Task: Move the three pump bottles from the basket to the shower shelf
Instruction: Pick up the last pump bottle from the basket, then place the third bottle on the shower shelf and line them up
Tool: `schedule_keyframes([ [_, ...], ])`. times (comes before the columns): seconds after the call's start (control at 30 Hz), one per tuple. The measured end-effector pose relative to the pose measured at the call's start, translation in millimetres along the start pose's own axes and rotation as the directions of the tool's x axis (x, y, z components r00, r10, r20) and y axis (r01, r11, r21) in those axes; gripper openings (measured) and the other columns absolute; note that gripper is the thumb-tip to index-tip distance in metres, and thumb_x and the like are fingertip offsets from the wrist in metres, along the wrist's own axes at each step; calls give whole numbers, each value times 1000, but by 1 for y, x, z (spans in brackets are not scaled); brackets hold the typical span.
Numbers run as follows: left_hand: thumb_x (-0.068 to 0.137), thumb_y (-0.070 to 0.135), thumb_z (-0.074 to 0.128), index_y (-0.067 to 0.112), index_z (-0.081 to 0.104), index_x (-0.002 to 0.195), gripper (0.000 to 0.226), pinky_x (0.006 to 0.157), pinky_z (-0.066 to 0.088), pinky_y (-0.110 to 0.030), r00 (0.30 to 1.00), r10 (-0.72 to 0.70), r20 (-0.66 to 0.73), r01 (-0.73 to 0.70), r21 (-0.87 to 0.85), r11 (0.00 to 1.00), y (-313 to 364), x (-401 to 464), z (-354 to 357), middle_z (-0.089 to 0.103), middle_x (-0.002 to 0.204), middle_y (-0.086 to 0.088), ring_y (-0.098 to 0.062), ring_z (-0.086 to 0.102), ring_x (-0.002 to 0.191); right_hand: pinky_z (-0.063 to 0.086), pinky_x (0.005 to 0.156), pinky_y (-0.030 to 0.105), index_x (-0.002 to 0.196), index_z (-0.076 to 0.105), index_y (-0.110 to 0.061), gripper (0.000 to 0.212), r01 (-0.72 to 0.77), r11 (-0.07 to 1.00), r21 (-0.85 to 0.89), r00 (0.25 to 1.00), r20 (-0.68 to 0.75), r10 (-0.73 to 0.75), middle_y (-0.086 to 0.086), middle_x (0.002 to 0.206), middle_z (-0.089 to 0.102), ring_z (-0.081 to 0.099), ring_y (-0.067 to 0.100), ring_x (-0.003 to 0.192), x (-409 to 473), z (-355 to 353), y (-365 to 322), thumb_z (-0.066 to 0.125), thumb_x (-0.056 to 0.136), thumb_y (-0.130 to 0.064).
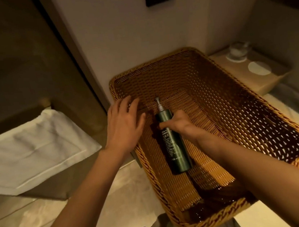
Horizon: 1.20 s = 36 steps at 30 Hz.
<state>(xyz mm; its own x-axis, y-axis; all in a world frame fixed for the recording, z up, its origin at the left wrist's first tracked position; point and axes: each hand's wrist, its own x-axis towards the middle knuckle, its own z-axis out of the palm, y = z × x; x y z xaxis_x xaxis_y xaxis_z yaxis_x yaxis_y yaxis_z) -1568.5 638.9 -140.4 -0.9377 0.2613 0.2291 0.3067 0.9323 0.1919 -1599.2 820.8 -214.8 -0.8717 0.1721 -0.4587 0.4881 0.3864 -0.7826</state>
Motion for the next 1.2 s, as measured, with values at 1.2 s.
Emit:
schedule_keyframes([
  [1.2,94,22,44,2,57,107,28,97,44,-45,228,-696,681,-179,-673,-717,-329,-433,-135,60,112,-24,-34,60,94,52,89,27,122,53,-28,64,615,663,427,390,565,-727,-17,111,62,59,4,104,-345,480,-187,83,66,-18],
])
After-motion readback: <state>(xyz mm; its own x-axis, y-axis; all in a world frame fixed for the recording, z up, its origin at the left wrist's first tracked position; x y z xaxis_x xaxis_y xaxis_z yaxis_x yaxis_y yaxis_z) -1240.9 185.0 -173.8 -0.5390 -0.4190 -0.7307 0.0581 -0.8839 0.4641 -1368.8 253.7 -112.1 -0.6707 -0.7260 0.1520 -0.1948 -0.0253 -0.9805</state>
